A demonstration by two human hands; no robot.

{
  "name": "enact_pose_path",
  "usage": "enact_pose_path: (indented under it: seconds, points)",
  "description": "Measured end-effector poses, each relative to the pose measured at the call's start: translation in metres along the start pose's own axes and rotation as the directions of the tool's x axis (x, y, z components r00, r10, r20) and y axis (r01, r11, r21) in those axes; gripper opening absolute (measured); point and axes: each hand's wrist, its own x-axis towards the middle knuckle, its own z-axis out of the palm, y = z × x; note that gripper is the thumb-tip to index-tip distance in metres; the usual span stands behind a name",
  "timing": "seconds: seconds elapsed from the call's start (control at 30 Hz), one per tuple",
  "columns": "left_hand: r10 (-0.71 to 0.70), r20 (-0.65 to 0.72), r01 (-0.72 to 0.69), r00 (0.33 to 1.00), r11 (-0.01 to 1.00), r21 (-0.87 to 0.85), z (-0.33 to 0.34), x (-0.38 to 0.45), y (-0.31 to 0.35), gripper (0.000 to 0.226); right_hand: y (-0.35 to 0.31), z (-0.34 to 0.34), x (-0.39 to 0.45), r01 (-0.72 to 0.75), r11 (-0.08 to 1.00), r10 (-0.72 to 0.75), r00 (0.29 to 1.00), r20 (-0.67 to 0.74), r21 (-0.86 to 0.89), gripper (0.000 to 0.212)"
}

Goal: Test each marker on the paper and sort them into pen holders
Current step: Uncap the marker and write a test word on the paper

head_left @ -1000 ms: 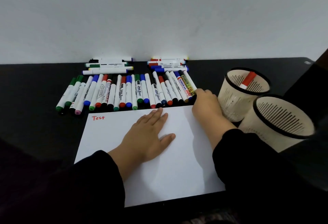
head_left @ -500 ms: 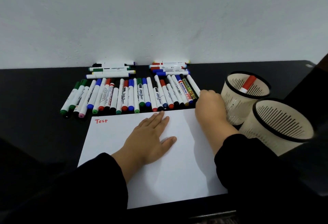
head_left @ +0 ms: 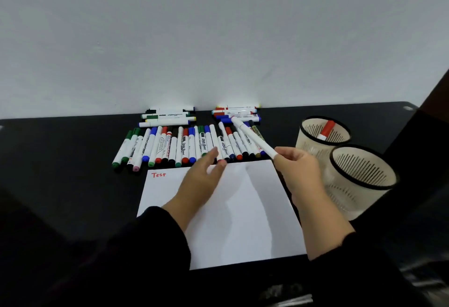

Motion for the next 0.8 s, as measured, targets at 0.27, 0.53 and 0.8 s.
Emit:
enact_pose_path:
  seconds: [0.27, 0.53, 0.8]
  points:
    - [-0.328, -0.084, 0.229, 0.941, 0.800, -0.555, -0.044, -0.016, 0.012, 0.024, 0.003, 0.003, -0.030, -0.071, 0.997, 0.067, 0.974, 0.215, 0.014, 0.016]
    - [-0.385, -0.094, 0.289, 0.918, 0.812, -0.508, -0.063, -0.050, -0.001, 0.013, 0.001, 0.027, -0.038, -0.165, 0.973, 0.131, 0.971, 0.200, 0.163, 0.012]
    - [-0.414, -0.076, 0.320, 0.907, 0.795, -0.515, -0.055, -0.058, -0.008, 0.010, 0.016, 0.059, -0.055, -0.380, 0.834, 0.242, 0.903, 0.354, 0.400, 0.011]
